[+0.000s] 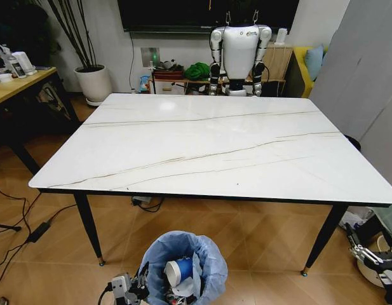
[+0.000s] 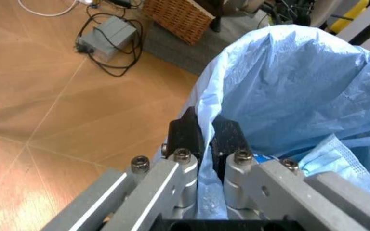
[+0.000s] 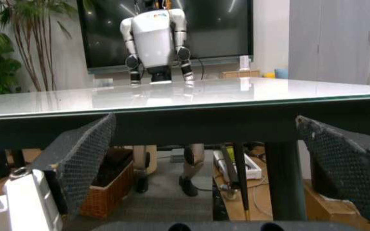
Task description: Pick up the trash bin and place the trash from the table into it.
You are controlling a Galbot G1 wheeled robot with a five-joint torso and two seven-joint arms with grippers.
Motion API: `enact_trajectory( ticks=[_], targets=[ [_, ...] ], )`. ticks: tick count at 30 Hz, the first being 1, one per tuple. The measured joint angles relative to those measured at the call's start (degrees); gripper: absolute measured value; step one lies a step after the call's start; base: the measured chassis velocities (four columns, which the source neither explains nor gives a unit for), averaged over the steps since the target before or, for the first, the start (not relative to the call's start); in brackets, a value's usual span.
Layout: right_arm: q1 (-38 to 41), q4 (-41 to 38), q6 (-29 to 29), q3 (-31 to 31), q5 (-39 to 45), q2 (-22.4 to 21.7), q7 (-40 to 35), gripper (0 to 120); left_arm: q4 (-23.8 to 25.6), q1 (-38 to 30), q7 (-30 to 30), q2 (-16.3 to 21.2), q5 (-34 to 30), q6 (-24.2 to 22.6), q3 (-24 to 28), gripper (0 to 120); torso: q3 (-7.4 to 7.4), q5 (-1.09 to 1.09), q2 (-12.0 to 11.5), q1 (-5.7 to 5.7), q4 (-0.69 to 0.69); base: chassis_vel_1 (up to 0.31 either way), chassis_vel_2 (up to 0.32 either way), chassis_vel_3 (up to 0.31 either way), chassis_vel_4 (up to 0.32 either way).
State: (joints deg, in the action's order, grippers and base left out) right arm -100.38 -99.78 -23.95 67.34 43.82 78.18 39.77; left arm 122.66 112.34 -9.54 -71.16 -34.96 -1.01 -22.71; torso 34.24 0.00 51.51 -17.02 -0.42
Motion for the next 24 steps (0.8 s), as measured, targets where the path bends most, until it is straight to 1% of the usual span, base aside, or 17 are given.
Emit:
enact_trajectory(
  ticks=[5, 10, 12, 24],
  targets=[
    [-0.2, 0.1, -0.3, 0.0, 0.0, 0.1, 0.2, 100, -0.2, -0.2, -0.4, -0.1, -0.4, 0.0, -0.2, 0, -0.89, 0.00, -1.6, 0.76, 0.00, 0.000, 0.000, 0.000, 0.000],
    [-0.3, 0.1, -0.5, 0.0, 0.0, 0.2, 0.4, 100, -0.4, -0.2, -0.4, -0.1, -0.5, 0.0, -0.2, 0, -1.35, 0.00, -2.5, 1.17, 0.00, 0.000, 0.000, 0.000, 0.000],
    [-0.4, 0.3, -0.8, 0.0, 0.0, 0.3, 0.6, 100, -0.7, -0.5, -0.5, -0.1, -0.8, 0.0, -0.6, 0, -1.92, 0.00, -3.5, 1.57, 0.00, 0.000, 0.000, 0.000, 0.000],
    [-0.4, 0.3, -0.9, 0.0, 0.0, 0.2, 0.9, 100, -1.7, -1.2, -0.7, -0.4, -1.5, 0.0, -1.2, 0, -3.51, 0.00, -6.3, 2.76, 0.00, 0.000, 0.000, 0.000, 0.000]
  ],
)
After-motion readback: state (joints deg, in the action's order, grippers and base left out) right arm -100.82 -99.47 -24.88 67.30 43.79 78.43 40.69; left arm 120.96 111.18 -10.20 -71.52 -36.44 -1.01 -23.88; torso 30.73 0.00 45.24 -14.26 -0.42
